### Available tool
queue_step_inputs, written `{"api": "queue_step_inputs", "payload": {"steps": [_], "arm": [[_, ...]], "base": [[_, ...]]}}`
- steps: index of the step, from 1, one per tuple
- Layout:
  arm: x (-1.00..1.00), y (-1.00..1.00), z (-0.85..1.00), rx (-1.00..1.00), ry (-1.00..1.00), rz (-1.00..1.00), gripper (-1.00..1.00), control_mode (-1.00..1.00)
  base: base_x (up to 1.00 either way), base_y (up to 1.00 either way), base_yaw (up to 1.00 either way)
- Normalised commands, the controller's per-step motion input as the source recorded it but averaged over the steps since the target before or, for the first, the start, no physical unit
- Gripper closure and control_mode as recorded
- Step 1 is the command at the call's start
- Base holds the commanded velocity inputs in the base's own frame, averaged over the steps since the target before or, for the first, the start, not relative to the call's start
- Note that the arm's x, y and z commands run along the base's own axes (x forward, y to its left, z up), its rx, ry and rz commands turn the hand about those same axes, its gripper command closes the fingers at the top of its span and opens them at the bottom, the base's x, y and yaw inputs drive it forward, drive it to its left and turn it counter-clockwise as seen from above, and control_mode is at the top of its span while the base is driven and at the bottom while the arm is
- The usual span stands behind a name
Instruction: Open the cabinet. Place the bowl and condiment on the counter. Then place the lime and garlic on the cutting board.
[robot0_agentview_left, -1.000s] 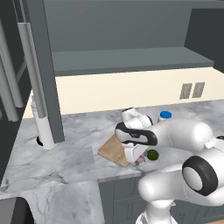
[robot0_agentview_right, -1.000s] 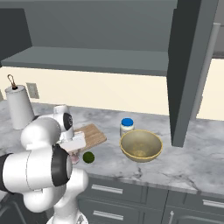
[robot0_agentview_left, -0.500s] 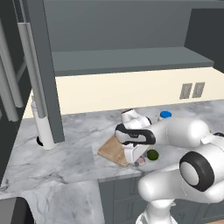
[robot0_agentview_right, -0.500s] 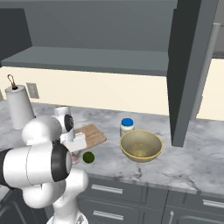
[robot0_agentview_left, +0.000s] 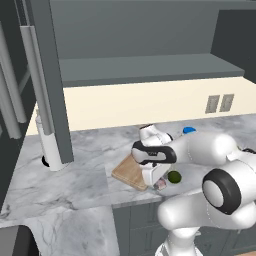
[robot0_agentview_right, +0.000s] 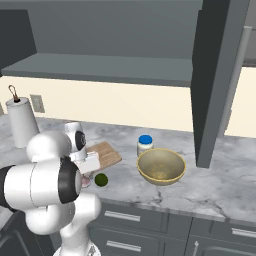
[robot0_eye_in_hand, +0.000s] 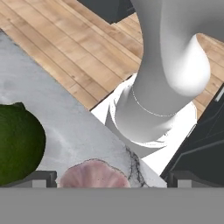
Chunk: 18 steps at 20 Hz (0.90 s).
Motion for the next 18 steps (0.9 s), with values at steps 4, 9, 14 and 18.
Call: {"api": "queue_step_inputs", "payload": {"steps": [4,9,14,18], "arm": [[0.12,0.0,-0.1,0.0,0.0,0.0,-1.0,-1.0],[0.13,0.0,-0.12,0.0,0.01,0.0,-1.0,-1.0],[0.03,0.0,-0.1,0.0,0.0,0.0,-1.0,-1.0],[0.0,0.0,-0.14,0.0,0.0,0.0,-1.0,-1.0]], "base": [[0.0,0.0,0.0],[0.0,0.0,0.0],[0.0,0.0,0.0],[0.0,0.0,0.0]]}}
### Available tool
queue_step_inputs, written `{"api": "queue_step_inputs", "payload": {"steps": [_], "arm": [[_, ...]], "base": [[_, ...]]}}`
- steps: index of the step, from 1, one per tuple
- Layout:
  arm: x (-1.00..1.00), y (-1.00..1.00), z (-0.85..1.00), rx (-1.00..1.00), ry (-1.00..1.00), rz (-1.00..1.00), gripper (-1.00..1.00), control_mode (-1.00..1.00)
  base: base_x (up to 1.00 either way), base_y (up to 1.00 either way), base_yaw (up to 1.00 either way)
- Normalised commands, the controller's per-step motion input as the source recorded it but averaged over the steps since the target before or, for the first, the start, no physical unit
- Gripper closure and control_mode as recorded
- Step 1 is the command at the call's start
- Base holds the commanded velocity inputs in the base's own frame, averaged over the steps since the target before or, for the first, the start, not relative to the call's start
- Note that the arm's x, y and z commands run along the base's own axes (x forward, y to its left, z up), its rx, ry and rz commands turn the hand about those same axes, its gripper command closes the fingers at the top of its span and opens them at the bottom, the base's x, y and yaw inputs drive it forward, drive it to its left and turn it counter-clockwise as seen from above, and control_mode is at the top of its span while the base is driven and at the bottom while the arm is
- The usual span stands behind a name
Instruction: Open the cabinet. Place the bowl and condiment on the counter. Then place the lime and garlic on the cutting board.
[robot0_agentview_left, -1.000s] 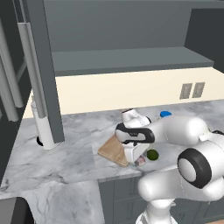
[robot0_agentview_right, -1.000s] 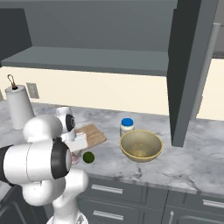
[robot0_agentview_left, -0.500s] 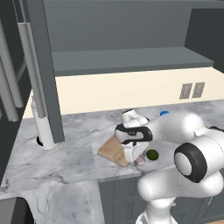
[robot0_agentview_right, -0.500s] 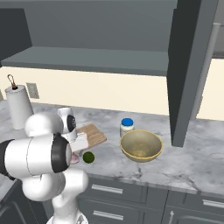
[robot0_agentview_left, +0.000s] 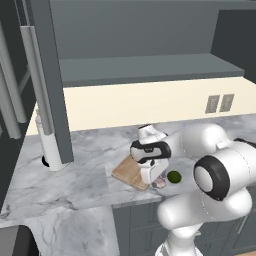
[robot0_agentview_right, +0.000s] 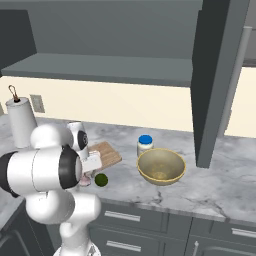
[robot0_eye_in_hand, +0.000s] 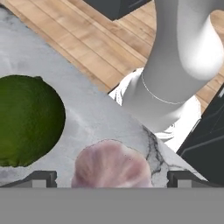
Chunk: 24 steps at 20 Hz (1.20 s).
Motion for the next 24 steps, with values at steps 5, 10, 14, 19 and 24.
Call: {"api": "queue_step_inputs", "payload": {"steps": [5,10,14,19,24], "arm": [[-0.06,0.0,-0.17,0.0,0.0,0.0,-1.0,-1.0],[-0.19,0.02,-0.14,0.0,0.0,0.0,-1.0,-1.0],[-0.36,0.0,-0.12,0.0,0.0,0.0,-1.0,-1.0],[-0.49,0.0,-0.14,0.0,0.0,0.0,1.0,-1.0],[-0.38,0.0,-0.11,0.0,0.0,0.0,1.0,-1.0]], "base": [[0.0,0.0,0.0],[0.0,0.0,0.0],[0.0,0.0,0.0],[0.0,0.0,0.0],[0.0,0.0,0.0]]}}
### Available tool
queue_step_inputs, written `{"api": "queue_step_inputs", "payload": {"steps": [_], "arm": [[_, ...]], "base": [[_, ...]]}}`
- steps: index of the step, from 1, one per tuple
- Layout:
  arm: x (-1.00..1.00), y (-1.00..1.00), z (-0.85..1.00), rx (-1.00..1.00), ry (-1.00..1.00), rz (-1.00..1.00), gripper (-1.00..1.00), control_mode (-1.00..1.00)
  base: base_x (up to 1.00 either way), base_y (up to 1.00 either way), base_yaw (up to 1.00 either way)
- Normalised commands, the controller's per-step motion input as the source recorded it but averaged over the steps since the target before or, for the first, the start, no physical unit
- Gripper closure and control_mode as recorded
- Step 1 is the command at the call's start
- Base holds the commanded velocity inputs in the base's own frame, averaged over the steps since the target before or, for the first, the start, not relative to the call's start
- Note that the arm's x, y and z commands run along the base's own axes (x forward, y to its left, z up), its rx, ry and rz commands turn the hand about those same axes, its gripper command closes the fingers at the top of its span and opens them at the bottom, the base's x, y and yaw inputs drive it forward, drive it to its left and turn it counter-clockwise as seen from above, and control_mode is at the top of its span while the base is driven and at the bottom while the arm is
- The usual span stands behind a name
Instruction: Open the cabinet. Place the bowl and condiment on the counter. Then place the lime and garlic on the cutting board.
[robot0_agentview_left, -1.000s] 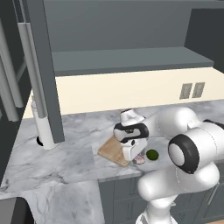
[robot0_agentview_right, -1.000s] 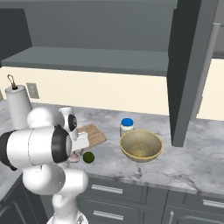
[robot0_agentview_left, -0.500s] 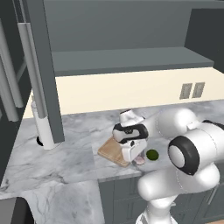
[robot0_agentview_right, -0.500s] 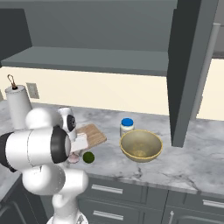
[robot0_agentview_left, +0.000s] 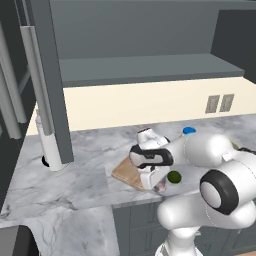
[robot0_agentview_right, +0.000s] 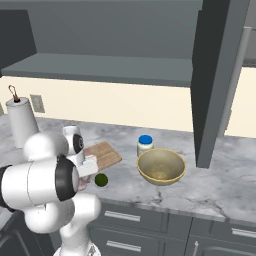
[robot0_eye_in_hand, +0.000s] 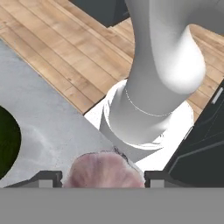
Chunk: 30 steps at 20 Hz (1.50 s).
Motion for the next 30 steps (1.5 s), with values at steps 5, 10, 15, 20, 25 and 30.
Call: {"api": "queue_step_inputs", "payload": {"steps": [5,10,15,20,25,30], "arm": [[-0.06,0.0,0.0,0.03,0.0,0.0,1.0,-1.0],[0.0,0.0,0.11,0.06,0.0,0.0,1.0,-1.0],[0.1,-0.05,0.65,0.1,0.0,0.0,1.0,-1.0],[0.45,-0.02,0.37,0.08,0.0,0.0,1.0,-1.0],[0.84,0.18,0.02,0.02,0.0,0.0,1.0,-1.0],[0.92,0.54,-0.02,0.0,0.0,0.0,1.0,-1.0]], "base": [[0.0,0.0,0.0],[0.0,0.0,0.0],[0.0,0.0,0.0],[0.0,0.0,0.0],[0.0,0.0,0.0],[0.0,0.0,0.0]]}}
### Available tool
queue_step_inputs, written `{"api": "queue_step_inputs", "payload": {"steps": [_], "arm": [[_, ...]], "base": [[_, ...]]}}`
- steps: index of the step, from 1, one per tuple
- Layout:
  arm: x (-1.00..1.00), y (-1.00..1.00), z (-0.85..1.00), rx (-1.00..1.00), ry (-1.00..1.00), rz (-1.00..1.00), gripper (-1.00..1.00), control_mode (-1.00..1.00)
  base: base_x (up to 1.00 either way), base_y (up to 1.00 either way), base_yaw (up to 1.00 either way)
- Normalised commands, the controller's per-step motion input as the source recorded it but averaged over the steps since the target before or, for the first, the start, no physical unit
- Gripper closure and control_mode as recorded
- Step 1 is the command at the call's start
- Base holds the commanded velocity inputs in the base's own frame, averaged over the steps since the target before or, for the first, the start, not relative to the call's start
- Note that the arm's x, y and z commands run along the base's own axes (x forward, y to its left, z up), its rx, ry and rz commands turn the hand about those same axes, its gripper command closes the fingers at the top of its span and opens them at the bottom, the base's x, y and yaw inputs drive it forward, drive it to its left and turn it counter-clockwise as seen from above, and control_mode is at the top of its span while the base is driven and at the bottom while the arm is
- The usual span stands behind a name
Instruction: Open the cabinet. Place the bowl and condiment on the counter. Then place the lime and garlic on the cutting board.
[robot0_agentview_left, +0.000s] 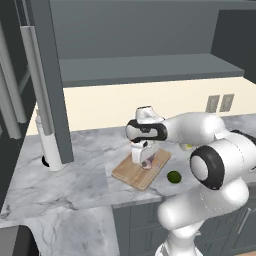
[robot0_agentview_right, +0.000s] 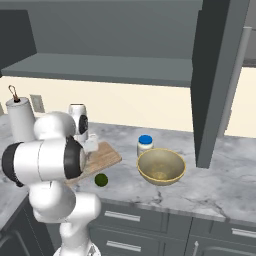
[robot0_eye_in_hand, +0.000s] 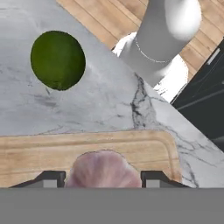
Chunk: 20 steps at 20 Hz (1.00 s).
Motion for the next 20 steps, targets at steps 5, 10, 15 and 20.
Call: {"api": "queue_step_inputs", "payload": {"steps": [5,10,15,20], "arm": [[0.56,0.27,-0.58,0.0,0.0,0.0,1.0,-1.0],[0.34,0.0,-0.9,0.0,0.0,0.0,1.0,-1.0],[-0.02,-0.02,-0.16,0.0,-0.06,0.0,-1.0,-1.0],[-0.69,-0.08,0.41,0.0,-0.23,0.0,-1.0,-1.0]], "base": [[0.0,0.0,0.0],[0.0,0.0,0.0],[0.0,0.0,0.0],[0.0,0.0,0.0]]}}
